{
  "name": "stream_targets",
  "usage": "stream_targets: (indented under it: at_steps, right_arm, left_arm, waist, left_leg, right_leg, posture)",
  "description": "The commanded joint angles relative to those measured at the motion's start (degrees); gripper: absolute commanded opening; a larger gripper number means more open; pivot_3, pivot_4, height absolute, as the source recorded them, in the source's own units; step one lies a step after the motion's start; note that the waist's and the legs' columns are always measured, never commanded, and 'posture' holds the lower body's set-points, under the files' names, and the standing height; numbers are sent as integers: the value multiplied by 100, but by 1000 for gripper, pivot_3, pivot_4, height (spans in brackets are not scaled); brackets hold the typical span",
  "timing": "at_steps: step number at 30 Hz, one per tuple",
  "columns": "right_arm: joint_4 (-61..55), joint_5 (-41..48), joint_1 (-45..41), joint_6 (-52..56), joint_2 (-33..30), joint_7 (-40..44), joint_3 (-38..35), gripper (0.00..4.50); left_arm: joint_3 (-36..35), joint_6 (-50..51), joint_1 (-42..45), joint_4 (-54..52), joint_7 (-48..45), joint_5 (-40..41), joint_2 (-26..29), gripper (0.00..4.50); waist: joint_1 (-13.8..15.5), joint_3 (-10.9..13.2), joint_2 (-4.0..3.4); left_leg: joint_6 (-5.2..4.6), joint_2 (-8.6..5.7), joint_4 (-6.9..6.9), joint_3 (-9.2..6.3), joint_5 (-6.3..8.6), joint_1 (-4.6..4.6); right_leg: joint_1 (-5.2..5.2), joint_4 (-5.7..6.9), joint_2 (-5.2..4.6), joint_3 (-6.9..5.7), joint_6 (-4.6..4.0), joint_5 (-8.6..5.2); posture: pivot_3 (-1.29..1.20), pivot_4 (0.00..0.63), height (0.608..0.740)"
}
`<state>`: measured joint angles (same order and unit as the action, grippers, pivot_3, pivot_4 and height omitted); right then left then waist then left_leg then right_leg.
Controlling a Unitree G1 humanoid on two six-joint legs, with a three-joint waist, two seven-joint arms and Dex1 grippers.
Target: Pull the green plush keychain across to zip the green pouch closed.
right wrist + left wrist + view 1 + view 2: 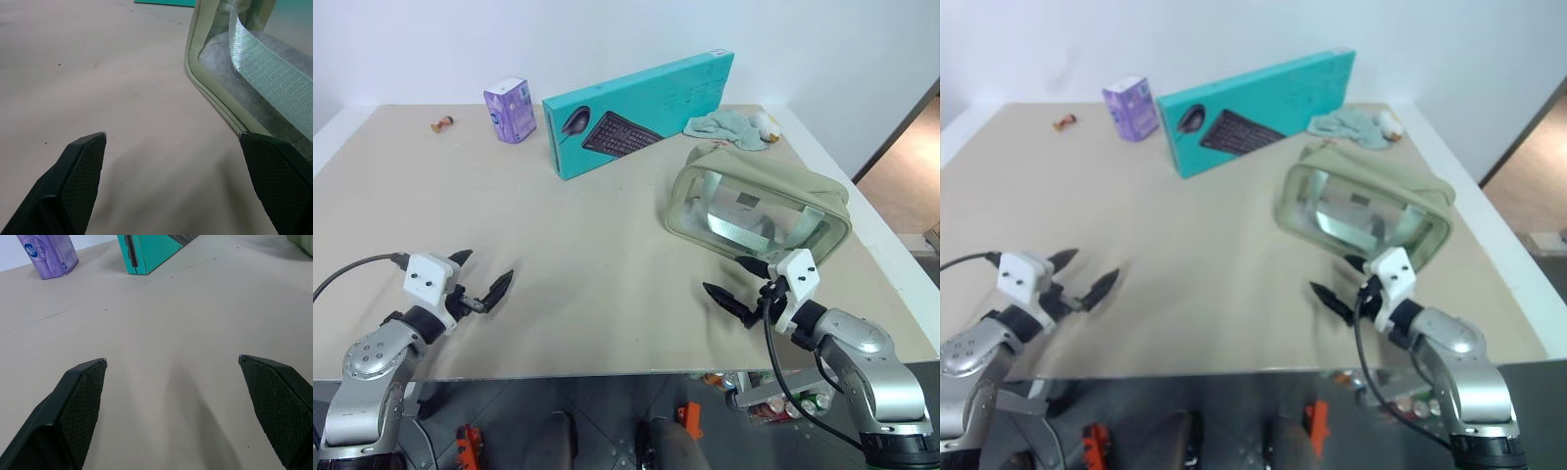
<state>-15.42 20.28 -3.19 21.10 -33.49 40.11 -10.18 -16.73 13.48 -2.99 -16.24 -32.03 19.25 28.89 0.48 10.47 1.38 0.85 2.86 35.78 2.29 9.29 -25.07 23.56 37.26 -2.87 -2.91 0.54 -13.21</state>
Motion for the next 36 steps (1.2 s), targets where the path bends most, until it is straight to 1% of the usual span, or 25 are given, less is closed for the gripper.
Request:
stream_targets:
  at_steps: [1, 4, 10, 16, 18, 20, 25, 28, 30, 33, 36]
  right_arm:
    - [-238, 103, -14, -45, -44, 4, -113, 4500]
    - [-215, 320, -40, 143, 31, 8, -118, 4500]
    - [-230, 383, -101, 213, -19, 17, -72, 4500]
    - [-255, 154, -176, -73, -131, 108, 81, 4500]
    - [-550, 19, -228, -241, -266, 193, 174, 4500]
    - [-922, 54, -339, -183, -352, 181, 182, 4500]
    - [-1445, 383, -1089, 323, -399, -384, -301, 4500]
    - [-1209, 336, -1588, 448, -517, -801, -786, 4500]
    - [-908, 120, -1750, 369, -762, -892, -1025, 4500]
    - [-524, -64, -1588, 215, -1108, -729, -1250, 4500]
    - [-237, -93, -1241, 132, -1285, -560, -1460, 4500]
  left_arm:
    - [-12, -121, 33, -109, -12, 61, -8, 4477]
    - [49, -7, 2, -218, -132, 269, -76, 4477]
    - [54, -41, -44, -274, -262, 375, -38, 4477]
    - [138, -67, -29, -232, -464, 362, 76, 4477]
    - [332, 48, 172, -364, -741, 499, 184, 4477]
    - [510, 249, 451, -512, -1001, 754, 293, 4477]
    - [1225, 927, 1291, -794, -1885, 1367, 624, 4477]
    - [1632, 1221, 1715, -811, -2337, 1568, 760, 4477]
    - [1803, 1332, 1935, -768, -2566, 1644, 790, 4477]
    - [1955, 1379, 2181, -597, -2828, 1665, 779, 4477]
    - [2050, 1272, 2383, -363, -2966, 1532, 723, 4477]
  waist:
    - [0, 0, 0]
    - [0, 0, 1]
    - [0, 0, 1]
    - [0, 0, 1]
    - [0, 0, 0]
    - [3, 0, 0]
    - [2, 0, 1]
    - [3, 0, 2]
    - [4, 0, 3]
    - [6, -1, 4]
    - [4, -1, 4]
  left_leg:
    - [0, 0, 0, 0, 0, 0]
    - [0, 1, 0, -1, 0, 0]
    - [0, 1, 0, -1, 0, 0]
    - [0, 0, 0, 0, 0, 0]
    - [0, 0, 0, 0, 0, 0]
    - [0, -1, 0, 0, 0, -2]
    - [0, 1, 6, -1, 0, -3]
    - [0, -9, 7, 5, 0, -4]
    - [0, -11, 6, 6, 0, -7]
    - [-4, -13, 4, 5, 9, -8]
    - [-6, -10, 3, 2, 14, -7]
  right_leg:
    - [0, 0, 0, 0, 0, 0]
    - [-1, 0, 0, 0, 0, 0]
    - [0, 0, 1, -1, 0, 0]
    - [0, 0, 1, 0, 0, 0]
    - [1, 0, 1, 0, 0, 0]
    - [4, 0, 0, -1, -1, 0]
    - [2, 0, 2, 1, 0, 0]
    - [0, -1, 1, 9, 4, 2]
    - [1, -2, 2, 13, 7, 2]
    - [-1, -4, 4, 14, 11, -3]
    - [-2, -4, 12, 14, 27, 1]
  posture:
    - [0, 150, 740]
    - [0, 150, 740]
    - [0, 150, 740]
    - [0, 150, 740]
    - [0, 150, 740]
    - [0, 150, 740]
    - [0, 150, 740]
    - [0, 150, 740]
    - [0, 150, 740]
    - [0, 150, 740]
    - [0, 150, 740]
